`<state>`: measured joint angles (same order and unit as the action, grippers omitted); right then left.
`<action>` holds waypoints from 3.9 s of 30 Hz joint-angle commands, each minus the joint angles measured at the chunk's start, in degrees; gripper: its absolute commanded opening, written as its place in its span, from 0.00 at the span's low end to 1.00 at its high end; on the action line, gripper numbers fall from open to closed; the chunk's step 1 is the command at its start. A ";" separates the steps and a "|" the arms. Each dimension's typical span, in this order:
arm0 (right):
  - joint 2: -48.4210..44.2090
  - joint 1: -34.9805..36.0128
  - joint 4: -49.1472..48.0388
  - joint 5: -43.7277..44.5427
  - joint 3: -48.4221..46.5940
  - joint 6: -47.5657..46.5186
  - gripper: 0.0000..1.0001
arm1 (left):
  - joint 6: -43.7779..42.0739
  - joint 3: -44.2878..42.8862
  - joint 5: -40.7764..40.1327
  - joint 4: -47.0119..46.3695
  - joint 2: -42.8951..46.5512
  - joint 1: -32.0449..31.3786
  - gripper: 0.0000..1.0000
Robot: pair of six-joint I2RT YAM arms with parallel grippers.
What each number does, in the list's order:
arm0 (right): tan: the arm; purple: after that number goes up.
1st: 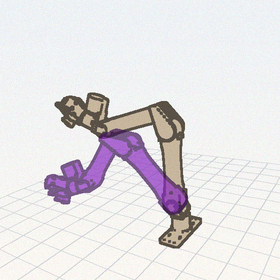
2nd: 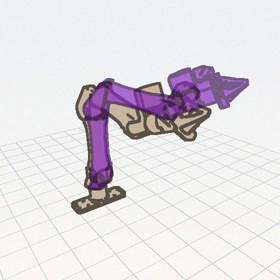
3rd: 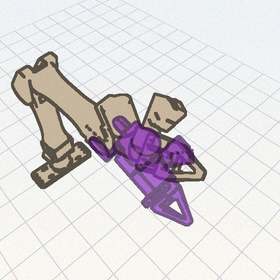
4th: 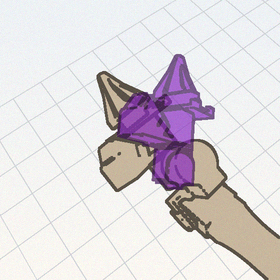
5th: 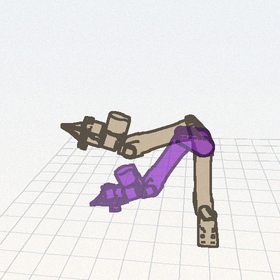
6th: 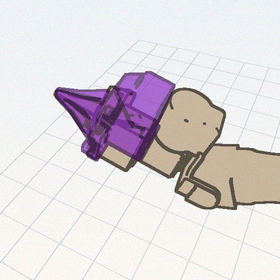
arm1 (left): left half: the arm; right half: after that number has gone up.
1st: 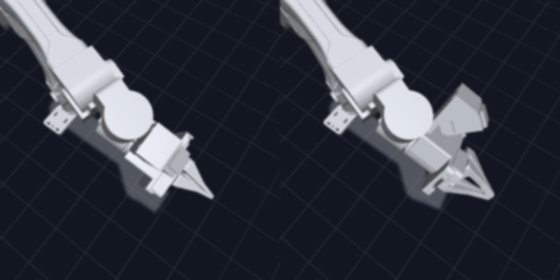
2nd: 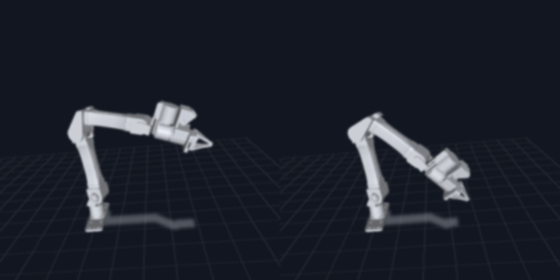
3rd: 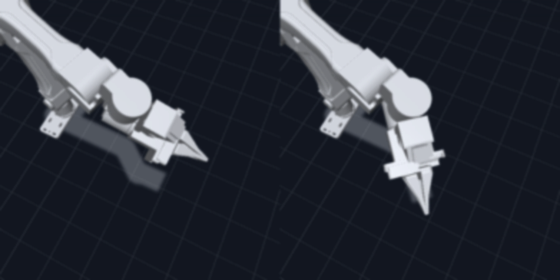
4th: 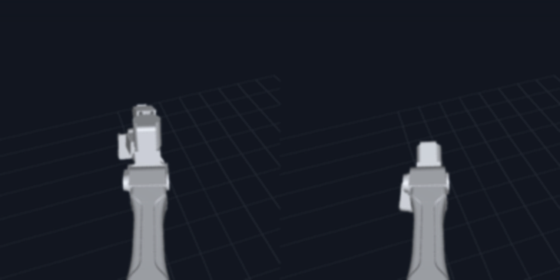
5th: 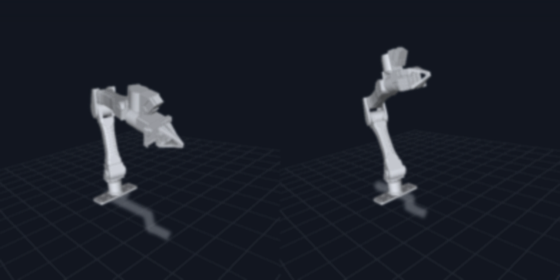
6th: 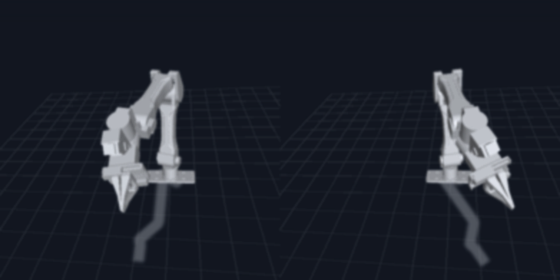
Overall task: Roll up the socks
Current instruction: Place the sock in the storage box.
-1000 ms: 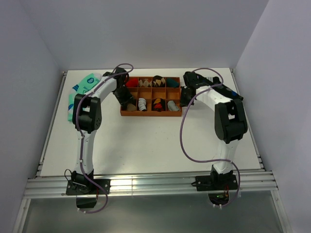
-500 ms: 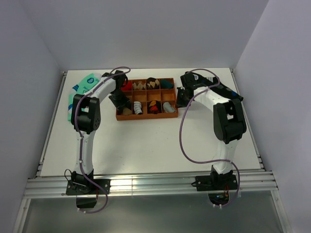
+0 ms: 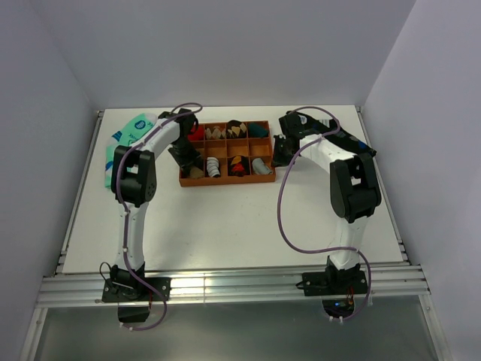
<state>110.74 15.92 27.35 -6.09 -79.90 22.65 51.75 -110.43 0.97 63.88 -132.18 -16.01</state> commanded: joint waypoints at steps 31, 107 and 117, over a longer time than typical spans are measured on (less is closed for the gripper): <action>-0.61 -0.19 -0.81 9.60 0.71 0.37 0.00 | -1.12 2.86 -16.18 2.57 -5.55 -0.34 0.15; -0.96 -0.19 -0.37 8.64 0.71 -0.15 0.00 | -1.56 4.25 -14.95 -0.41 -5.29 -3.15 0.00; -1.23 -0.19 -0.55 8.64 1.15 -0.16 0.00 | -1.03 3.38 -13.72 -0.95 -4.67 -3.94 0.27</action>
<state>110.74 17.12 26.11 -3.46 -79.55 23.09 50.70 -110.74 -11.44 63.00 -131.41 -19.42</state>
